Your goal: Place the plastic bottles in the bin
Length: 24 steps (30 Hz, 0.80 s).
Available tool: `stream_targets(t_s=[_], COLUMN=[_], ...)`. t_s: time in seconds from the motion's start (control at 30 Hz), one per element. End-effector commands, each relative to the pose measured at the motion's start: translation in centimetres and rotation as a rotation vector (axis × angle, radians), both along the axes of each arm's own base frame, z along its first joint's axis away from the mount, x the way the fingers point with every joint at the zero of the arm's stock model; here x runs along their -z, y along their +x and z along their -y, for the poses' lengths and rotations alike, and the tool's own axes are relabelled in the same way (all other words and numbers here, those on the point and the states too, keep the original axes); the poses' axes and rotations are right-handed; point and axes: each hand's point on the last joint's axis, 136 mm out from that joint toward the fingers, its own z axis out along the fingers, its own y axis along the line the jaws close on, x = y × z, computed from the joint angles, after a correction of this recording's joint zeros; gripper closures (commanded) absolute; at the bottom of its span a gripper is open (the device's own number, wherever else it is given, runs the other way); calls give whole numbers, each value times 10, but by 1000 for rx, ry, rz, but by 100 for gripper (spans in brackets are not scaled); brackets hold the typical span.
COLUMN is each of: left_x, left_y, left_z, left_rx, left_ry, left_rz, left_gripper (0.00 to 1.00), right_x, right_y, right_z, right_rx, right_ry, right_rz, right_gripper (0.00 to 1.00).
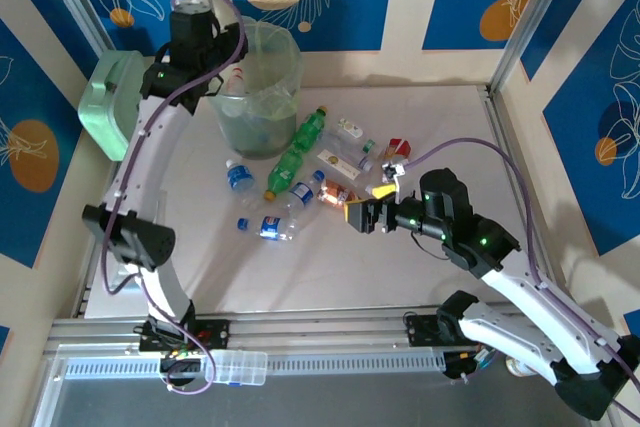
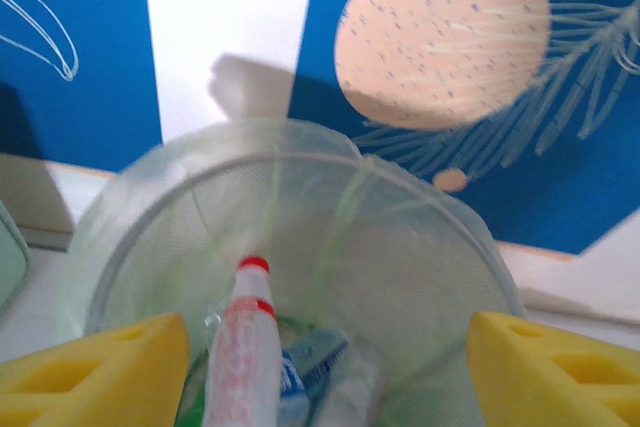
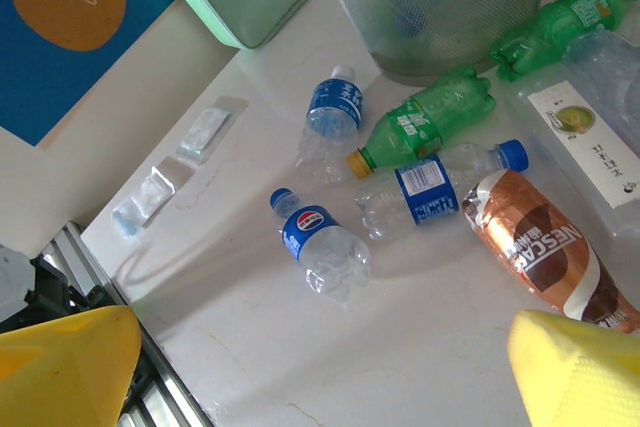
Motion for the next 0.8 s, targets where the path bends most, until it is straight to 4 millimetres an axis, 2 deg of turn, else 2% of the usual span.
stream_targets(t_s=[0.0,0.17,0.3,0.37,0.43,0.6,0.7,0.77], left_x=[-4,15,46,63,83,126,143,146], left_y=[-31,-81,-112,-123,-132,-151,-159,-162], left_z=[20,49,60,58,43,23,22,19], left_rx=[91,217,277,285,213,119,129,130], left_ry=[-68,-150,-213,-196,-158,-193,-205,-186], left_rz=[14,-28,-91,-93,-92,-152,-177,-174], left_gripper=[30,30,30,30,29,27,27,27], right_x=[-6,1,6,11,21,50,70,84], right_y=[-1,0,5,8,15,38,55,68], right_z=[8,9,6,0,-6,-15,-21,-25], right_rx=[34,33,28,5,-2,16,19,25], right_ry=[-34,-80,-124,-144,-187,-289,-341,-375], right_rz=[-5,-35,-54,-79,-115,-189,-234,-269], right_gripper=[7,7,7,7,8,8,8,8])
